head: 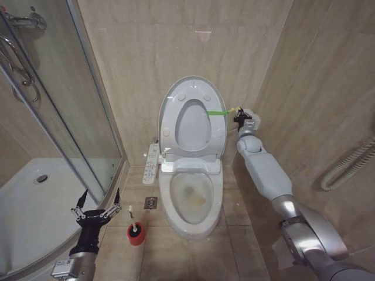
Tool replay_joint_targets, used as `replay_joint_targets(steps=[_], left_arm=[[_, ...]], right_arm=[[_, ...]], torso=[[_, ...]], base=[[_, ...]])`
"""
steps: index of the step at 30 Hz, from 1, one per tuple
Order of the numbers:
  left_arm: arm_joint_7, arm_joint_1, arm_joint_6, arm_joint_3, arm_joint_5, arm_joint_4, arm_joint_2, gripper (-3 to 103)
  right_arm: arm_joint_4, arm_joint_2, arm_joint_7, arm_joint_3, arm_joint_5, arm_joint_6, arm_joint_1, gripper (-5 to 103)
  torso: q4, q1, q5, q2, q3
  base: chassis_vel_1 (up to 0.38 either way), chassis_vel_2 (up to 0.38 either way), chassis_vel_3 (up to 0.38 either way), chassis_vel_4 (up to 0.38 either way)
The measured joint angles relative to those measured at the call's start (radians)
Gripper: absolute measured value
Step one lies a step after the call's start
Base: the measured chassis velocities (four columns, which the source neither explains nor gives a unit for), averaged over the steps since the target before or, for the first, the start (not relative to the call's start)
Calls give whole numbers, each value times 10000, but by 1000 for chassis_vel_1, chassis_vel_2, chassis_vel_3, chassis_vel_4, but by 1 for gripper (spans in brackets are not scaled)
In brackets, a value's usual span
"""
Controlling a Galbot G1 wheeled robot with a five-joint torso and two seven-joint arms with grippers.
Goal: Open the toilet lid, clean the toilet bowl with a toilet brush, close the toilet lid, and flush.
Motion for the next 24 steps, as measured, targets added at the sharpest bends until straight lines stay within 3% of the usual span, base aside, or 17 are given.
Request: replay_joint_targets(steps=[10,20,21,24], left_arm=[[0,0,0,0,0,0,0,100],[0,0,0,0,0,0,0,100],[0,0,0,0,0,0,0,100],[0,0,0,0,0,0,0,100]], right_arm=[[-62,89,103,-152,1,-32,160,1],[1059,-546,326,-253,307,-224,-576,1],[1290,-664,344,-259,388,-289,-710,5],[1661,-854,381,-261,494,-396,-965,5]], torso=[[0,1,-1,0,0],[3,0,0,1,-1],[2,0,-1,1,-2],[-3,0,0,1,-1]], base=[[0,0,0,0],[0,0,0,0],[0,0,0,0],[0,0,0,0]])
